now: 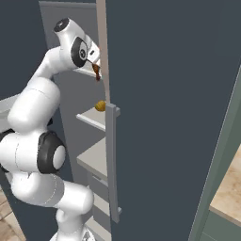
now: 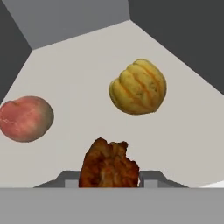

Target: Take the chicken drumstick and squash from the second highest rack and move them to the highest rack where the peach and squash are located, to maximize freezer space. Close the freezer door after rearranging.

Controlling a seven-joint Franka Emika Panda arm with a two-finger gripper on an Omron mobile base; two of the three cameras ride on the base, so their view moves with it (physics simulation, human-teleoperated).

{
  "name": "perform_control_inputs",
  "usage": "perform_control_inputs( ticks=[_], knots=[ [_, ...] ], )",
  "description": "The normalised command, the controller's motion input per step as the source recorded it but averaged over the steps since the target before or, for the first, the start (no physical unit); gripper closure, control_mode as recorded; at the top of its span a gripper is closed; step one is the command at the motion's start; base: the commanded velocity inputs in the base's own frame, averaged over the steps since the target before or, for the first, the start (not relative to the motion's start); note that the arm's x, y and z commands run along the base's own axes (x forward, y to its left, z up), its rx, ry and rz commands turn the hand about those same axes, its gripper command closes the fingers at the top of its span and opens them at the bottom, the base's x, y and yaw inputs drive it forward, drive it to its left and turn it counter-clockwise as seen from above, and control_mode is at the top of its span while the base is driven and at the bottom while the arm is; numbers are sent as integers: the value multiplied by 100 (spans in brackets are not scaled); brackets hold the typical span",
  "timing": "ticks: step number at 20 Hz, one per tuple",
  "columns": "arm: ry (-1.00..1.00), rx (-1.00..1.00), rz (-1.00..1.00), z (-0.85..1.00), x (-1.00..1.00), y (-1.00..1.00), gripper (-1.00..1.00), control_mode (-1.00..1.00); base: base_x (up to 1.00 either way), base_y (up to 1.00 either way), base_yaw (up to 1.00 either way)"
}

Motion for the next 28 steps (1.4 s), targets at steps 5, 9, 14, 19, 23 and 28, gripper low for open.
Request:
perform_control_inputs(
  ticks=[5,9,14,19,23,28],
  knots=[
    [14,0,8,0,58,-12,100,-100,0,0,0],
    [18,0,8,0,62,-14,100,-100,0,0,0],
    [11,0,5,-3,60,-11,100,-100,0,0,0],
    [0,0,0,-20,32,-8,100,-100,0,0,0],
    [0,0,0,-32,14,-6,100,-100,0,0,0],
    [0,0,0,-39,12,-3,-100,-100,0,0,0]
  ],
)
